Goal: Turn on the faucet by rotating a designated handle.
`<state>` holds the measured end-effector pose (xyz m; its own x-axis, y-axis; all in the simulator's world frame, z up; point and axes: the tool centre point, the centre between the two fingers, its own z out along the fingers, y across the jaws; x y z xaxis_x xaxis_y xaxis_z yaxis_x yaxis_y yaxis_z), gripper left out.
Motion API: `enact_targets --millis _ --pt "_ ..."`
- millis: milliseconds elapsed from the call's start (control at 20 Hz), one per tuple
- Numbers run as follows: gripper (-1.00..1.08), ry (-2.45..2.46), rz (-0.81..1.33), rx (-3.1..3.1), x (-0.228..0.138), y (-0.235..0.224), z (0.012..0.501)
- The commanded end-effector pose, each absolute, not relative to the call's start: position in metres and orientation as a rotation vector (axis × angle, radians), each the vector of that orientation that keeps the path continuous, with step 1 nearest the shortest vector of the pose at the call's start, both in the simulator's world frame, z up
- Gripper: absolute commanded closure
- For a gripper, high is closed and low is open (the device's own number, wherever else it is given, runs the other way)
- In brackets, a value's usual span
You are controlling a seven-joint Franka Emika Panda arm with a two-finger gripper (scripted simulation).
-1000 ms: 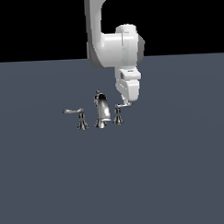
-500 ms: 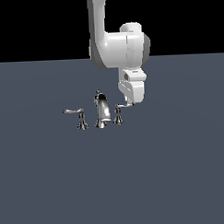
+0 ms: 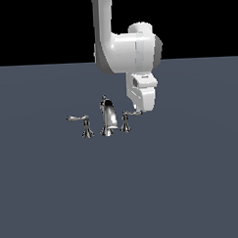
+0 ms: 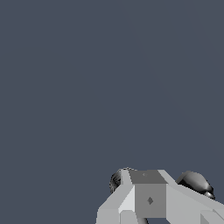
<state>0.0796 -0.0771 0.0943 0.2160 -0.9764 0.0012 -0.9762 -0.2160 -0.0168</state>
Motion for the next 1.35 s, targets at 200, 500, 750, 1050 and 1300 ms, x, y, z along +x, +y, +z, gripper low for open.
enact_targets --millis 200,500,750,1050,1300 --pt "1.08 1.971 -0.003 -2.442 0.056 -0.079 0.094" --pt "1.08 1.977 -0.001 -2.441 0.037 -0.080 0.094" --pt "1.08 1.980 -0.006 -2.437 0.033 -0.073 0.094" --pt "1.08 1.979 -0.002 -2.439 0.018 -0.054 0.094" --pt "1.08 1.979 0.000 -2.440 0.007 -0.041 0.094"
